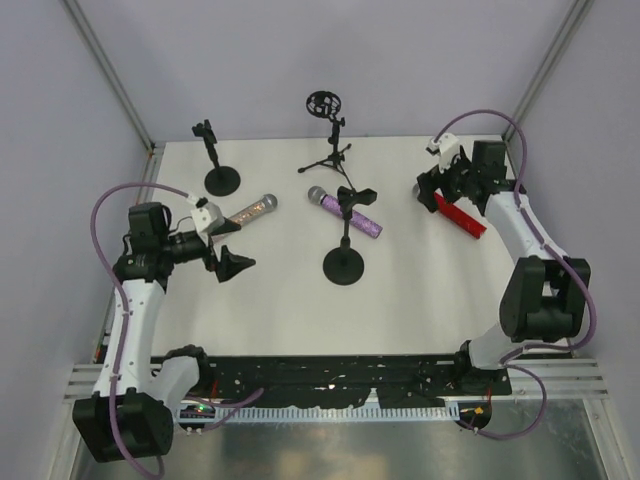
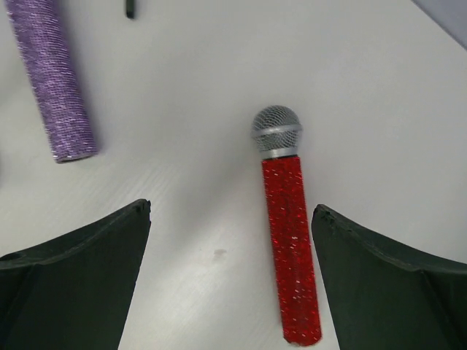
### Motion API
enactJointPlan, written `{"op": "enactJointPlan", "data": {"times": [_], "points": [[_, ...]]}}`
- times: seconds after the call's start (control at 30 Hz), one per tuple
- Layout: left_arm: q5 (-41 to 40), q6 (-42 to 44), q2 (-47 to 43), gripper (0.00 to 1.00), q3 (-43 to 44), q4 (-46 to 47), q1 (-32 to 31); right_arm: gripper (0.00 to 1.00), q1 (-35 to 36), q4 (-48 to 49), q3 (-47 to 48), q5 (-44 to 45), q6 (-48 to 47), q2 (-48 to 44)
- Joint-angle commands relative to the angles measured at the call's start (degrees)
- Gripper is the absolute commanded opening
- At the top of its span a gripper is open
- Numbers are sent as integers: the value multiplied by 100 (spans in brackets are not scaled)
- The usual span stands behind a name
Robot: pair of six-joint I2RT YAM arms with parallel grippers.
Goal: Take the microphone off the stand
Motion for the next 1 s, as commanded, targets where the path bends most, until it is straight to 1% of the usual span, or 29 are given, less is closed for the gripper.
{"op": "enactJointPlan", "data": {"times": [0.0,0.03,0.07,0.1,0.13,0.17,0.23,0.27,0.3,0.37,0.4,0.43,0.47,0.5,0.6,0.63,0.73,0.8,0.97], "points": [[-335,-668,-1,100,-211,1328,-700,95,75,2480,-1538,-1528,1082,-987],[-485,-835,25,100,-281,1584,-806,95,83,3017,-1760,-1869,1225,-1293],[-660,-1072,69,100,-334,2030,-1173,95,92,3553,-2198,-2037,1487,-1575],[-784,-1239,104,100,-387,2339,-1377,95,110,3854,-2367,-2422,1586,-1682],[-872,-1389,200,100,-396,2542,-1579,95,136,4379,-2734,-2608,1795,-1918],[-960,-1521,306,100,-396,2762,-1737,95,171,4872,-2903,-2828,2024,-2007],[-1040,-1662,499,100,-370,3026,-1940,95,224,5567,-3396,-3005,2349,-2263],[-1057,-1759,587,100,-370,3210,-2011,95,450,5710,-3615,-3067,2438,-2385],[-1066,-1942,684,100,-405,3473,-2046,96,505,5929,-3721,-3154,2544,-2456],[-1032,-2390,851,100,-484,4009,-2055,96,811,6054,-4003,-3155,2580,-2606],[-1023,-2566,939,99,-510,4125,-2055,96,900,6089,-4091,-3129,2580,-2684],[-1023,-2768,983,100,-545,4257,-2055,96,1136,6211,-4240,-2981,2588,-2720],[-1031,-2866,983,100,-607,4362,-2064,96,1269,6300,-4311,-2710,2597,-2738],[-1040,-2911,983,100,-659,4442,-2055,96,1540,6440,-4451,-2603,2571,-2720],[-1189,-2999,843,100,-879,4644,-2064,97,2025,6853,-4662,-2024,2658,-2484],[-1259,-3008,765,100,-923,4679,-2055,98,2174,7150,-4750,-1908,2789,-2413],[-1374,-2973,615,100,-1011,4698,-2055,100,2351,7732,-4856,-1557,3054,-1983],[-1391,-2937,579,100,-1029,4689,-2055,96,2395,7856,-4900,-1390,3037,-1807],[-1418,-2911,632,100,-1117,4767,-2055,95,2597,7909,-4900,-959,2870,-1526]]}}
